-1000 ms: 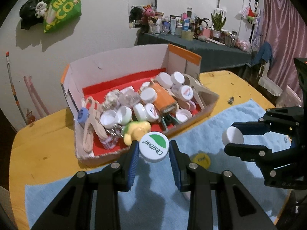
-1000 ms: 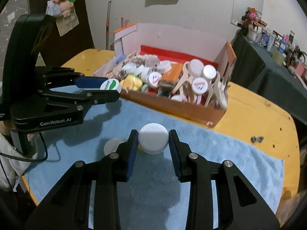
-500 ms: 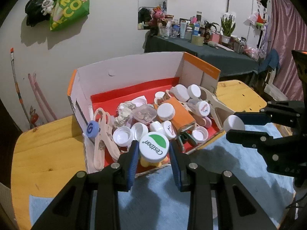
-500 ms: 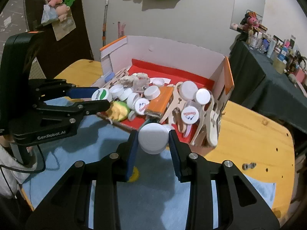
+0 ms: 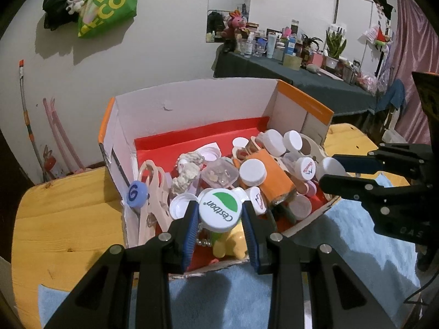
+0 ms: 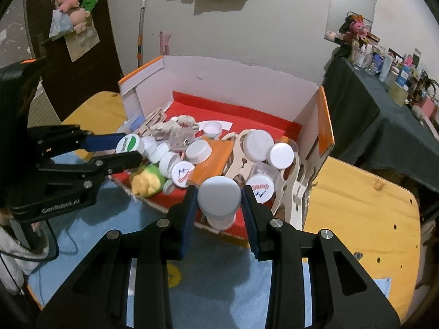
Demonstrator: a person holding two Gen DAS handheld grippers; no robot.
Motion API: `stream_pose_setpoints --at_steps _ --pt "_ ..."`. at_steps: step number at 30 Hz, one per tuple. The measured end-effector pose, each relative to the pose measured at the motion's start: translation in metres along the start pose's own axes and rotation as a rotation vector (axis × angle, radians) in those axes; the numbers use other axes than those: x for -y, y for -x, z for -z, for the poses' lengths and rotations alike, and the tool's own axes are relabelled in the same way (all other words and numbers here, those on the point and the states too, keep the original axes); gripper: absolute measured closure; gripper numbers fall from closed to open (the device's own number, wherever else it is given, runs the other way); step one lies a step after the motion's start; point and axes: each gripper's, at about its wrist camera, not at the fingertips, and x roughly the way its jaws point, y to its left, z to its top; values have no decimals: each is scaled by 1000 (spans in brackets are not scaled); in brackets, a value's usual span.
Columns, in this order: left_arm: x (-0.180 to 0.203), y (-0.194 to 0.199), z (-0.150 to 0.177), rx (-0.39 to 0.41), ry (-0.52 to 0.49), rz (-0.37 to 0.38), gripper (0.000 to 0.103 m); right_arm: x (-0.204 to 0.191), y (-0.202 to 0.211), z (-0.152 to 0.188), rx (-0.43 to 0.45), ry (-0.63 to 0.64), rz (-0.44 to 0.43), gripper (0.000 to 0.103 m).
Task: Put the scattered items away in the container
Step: 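Lift both held caps and carry them over the cardboard box, then lower the Cestbon cap and white cap down into the box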
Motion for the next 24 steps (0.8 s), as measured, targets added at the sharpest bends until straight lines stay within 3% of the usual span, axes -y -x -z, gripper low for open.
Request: stream_pose_setpoints --at_steps 24 --pt "1 -16 -5 13 51 -67 69 5 -33 -22 -26 -16 36 72"
